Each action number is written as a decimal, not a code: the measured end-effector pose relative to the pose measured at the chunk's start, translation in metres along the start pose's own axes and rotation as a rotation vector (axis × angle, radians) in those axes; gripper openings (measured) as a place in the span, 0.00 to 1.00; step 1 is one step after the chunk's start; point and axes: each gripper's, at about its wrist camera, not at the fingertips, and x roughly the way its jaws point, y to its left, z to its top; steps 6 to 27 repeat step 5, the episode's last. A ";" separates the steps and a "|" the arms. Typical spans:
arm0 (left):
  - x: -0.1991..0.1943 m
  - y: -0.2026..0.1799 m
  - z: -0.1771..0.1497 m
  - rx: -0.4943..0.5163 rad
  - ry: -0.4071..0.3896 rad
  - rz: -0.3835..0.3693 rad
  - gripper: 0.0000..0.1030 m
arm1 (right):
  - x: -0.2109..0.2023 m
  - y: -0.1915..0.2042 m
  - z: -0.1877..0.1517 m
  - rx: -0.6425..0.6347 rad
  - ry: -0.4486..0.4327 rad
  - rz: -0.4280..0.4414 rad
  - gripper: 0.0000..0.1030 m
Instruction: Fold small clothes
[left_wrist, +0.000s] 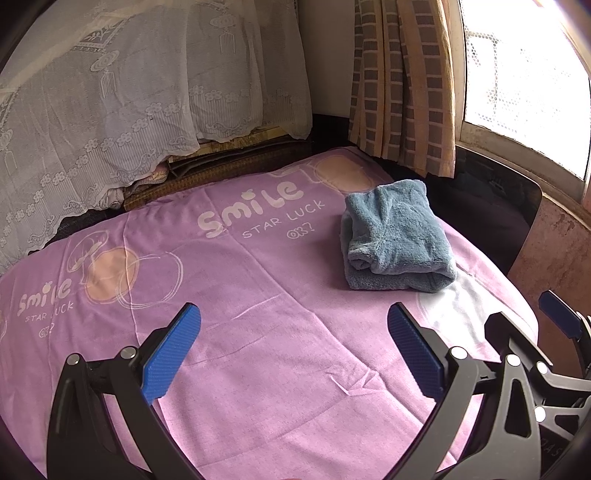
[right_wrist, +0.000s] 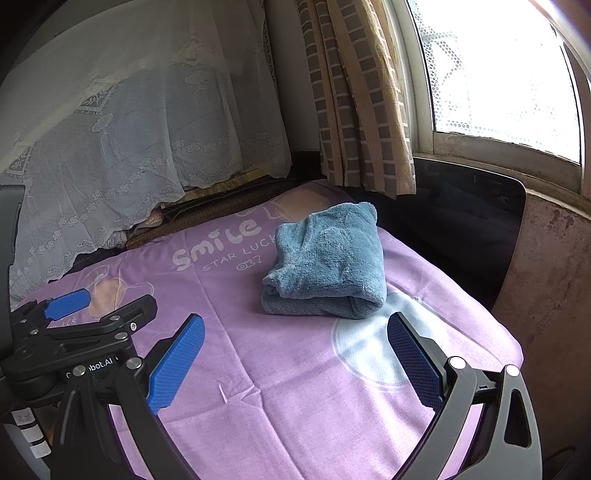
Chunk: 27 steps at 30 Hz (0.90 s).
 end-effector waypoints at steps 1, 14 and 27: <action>0.002 0.001 0.000 -0.007 0.008 -0.002 0.96 | 0.000 0.001 0.000 -0.002 0.000 0.000 0.97; 0.005 0.000 -0.001 -0.008 0.014 0.006 0.96 | 0.001 0.002 0.000 -0.009 0.000 0.003 0.97; 0.005 0.000 -0.001 -0.008 0.014 0.006 0.96 | 0.001 0.002 0.000 -0.009 0.000 0.003 0.97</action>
